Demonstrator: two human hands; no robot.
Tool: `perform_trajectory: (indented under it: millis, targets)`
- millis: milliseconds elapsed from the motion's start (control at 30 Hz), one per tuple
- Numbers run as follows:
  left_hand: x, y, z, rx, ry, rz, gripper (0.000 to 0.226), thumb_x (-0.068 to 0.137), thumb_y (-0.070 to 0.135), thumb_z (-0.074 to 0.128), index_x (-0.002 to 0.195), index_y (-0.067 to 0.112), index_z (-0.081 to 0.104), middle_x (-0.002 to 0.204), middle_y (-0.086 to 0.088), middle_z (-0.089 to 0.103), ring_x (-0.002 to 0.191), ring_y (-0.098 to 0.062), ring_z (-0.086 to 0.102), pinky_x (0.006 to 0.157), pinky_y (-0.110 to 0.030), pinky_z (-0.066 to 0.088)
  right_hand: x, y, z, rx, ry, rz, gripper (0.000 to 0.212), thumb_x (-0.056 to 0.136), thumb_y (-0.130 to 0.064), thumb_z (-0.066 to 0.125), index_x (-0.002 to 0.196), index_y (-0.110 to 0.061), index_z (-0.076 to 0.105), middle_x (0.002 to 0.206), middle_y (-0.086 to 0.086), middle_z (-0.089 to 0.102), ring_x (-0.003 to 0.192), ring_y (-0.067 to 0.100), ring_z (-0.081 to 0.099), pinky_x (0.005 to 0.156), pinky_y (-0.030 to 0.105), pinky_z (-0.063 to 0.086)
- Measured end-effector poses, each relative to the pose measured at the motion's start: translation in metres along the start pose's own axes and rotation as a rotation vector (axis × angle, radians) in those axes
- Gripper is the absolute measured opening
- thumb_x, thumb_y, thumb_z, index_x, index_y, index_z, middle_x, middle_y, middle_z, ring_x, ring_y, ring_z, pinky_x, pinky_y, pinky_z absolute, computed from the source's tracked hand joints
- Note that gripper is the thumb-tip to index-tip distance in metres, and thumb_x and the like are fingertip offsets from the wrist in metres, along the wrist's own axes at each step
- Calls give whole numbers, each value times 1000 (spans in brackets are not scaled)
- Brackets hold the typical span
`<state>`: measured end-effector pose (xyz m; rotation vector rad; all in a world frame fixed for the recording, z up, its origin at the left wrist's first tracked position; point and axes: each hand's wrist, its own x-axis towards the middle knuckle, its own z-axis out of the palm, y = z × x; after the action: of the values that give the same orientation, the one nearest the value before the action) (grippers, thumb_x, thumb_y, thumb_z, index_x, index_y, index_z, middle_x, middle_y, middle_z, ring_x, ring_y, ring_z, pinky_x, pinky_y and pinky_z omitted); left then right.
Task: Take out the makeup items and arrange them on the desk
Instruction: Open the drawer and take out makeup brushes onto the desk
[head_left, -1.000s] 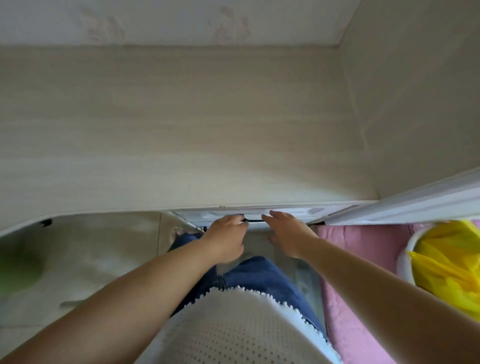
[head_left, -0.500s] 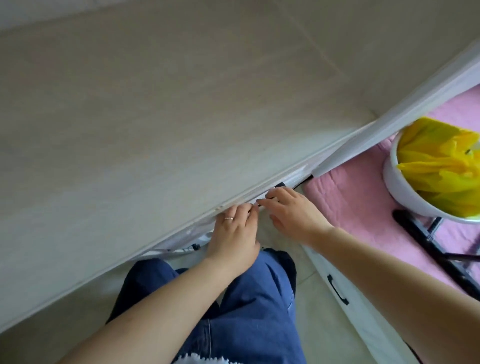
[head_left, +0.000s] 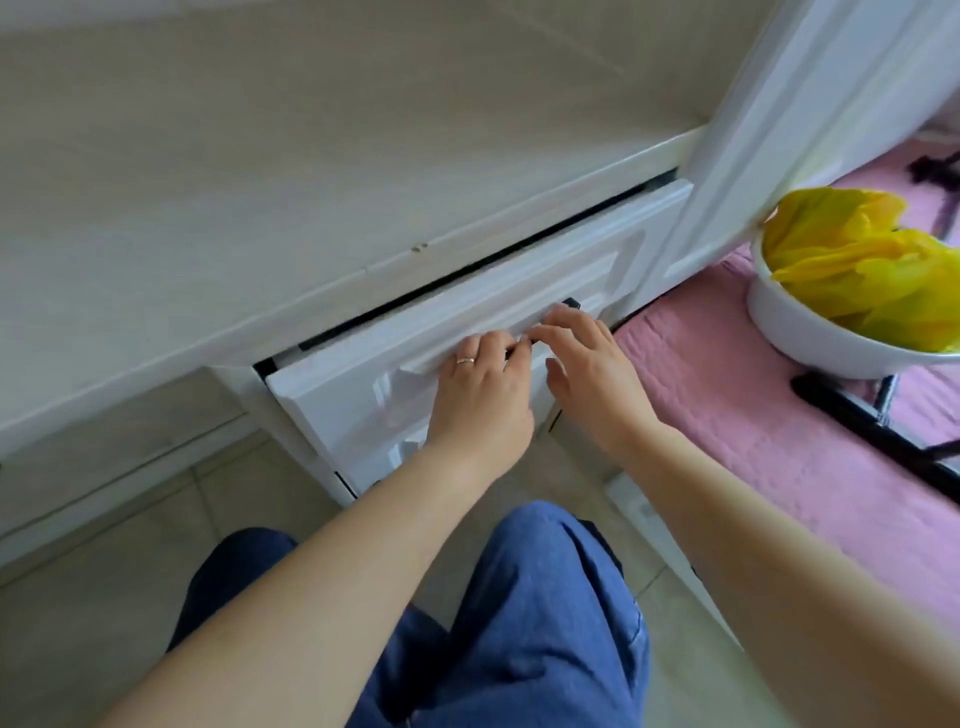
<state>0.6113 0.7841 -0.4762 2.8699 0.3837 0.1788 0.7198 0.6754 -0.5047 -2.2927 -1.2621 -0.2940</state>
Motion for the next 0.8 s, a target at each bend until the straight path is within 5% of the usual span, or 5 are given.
perform_trajectory:
  millis: [133,567,800]
  targets:
    - [-16,16,1,26,7,43,61,88,12,47,146,15,27,141,-6,37,127,-27,33,104,-32,32,-26,-1,-18,-73,-62,-5,51,78,6,60,126,-13,57,130,11,54,131,28,44,88,38,50]
    - [-74,71,2,-6,-20,211,59,81,10,53,139,6,41,134,-10,48,125,-32,42,96,-33,44,-108,5,-59,-120,-54,17,54,76,8,61,123,-16,57,127,9,56,129,30,47,80,42,57]
    - [-92,93,4,27,-48,245,55,87,15,48,141,8,36,138,-9,42,129,-29,36,101,-30,40,-139,2,-74,-159,-51,41,53,75,9,63,123,-12,59,128,11,57,128,32,49,89,43,54]
